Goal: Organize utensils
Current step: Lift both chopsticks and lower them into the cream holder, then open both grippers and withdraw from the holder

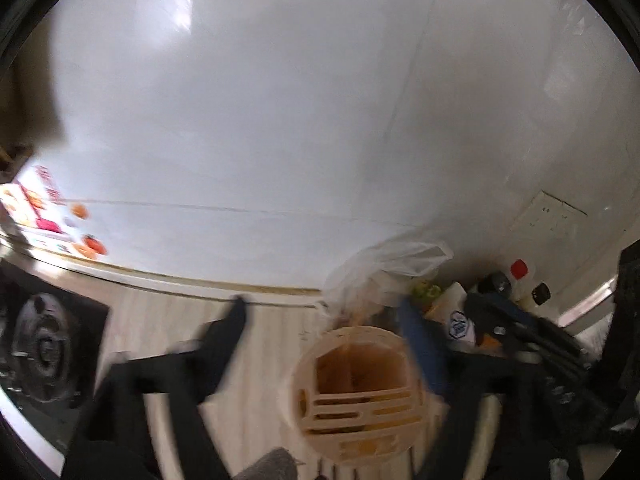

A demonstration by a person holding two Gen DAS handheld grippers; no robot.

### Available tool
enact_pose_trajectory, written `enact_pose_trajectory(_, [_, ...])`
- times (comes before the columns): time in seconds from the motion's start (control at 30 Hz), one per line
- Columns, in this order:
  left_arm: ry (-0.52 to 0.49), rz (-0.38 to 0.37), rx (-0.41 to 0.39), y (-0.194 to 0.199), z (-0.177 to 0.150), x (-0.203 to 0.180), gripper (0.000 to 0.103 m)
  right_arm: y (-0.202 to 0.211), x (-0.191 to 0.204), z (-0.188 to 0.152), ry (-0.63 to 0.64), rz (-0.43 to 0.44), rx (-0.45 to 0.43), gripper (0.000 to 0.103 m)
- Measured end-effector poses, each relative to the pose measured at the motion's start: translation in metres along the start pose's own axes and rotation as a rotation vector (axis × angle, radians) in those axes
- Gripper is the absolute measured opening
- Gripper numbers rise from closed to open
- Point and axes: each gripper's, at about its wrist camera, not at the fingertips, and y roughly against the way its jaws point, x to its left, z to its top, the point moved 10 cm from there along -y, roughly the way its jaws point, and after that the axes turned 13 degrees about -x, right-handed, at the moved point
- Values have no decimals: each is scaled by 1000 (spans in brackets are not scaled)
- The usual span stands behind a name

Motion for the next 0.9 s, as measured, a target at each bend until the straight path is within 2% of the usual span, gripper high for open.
enact_pose_trajectory(0.03, [-4, 16, -18, 9, 1, 3, 88, 8, -1, 2, 2, -7, -9, 53])
enact_pose_trajectory(0.07, [-7, 32, -35, 18, 2, 7, 89, 16, -2, 4, 1, -9, -20, 56])
enact_pose_trajectory(0.13, [6, 46, -63, 37, -1, 11, 103, 35, -7, 8, 8, -45, -34, 62])
enact_pose_trajectory(0.2, [7, 65, -85, 47, -10, 12, 103, 55, -14, 5, 10, -81, -48, 67])
enact_pose_trajectory(0.3, [15, 101, -64, 58, -33, 14, 103, 79, -22, 1, 13, -117, -62, 84])
enact_pose_trajectory(0.37, [21, 103, -36, 60, -53, 16, 103, 95, -31, -11, -10, -125, -64, 91])
enact_pose_trajectory(0.43, [27, 99, 0, 57, -73, 13, 103, 105, -37, -22, -23, -140, -64, 102])
enact_pose_trajectory(0.63, [14, 118, 114, 43, -138, 7, 103, 114, -70, -73, -26, -236, -26, 103])
enact_pose_trajectory(0.83, [-28, 162, 232, 24, -203, 5, 103, 97, -108, -147, -36, -300, 136, 103])
enact_pose_trajectory(0.9, [-44, 180, 274, 19, -224, 4, 103, 92, -115, -165, -42, -304, 175, 96])
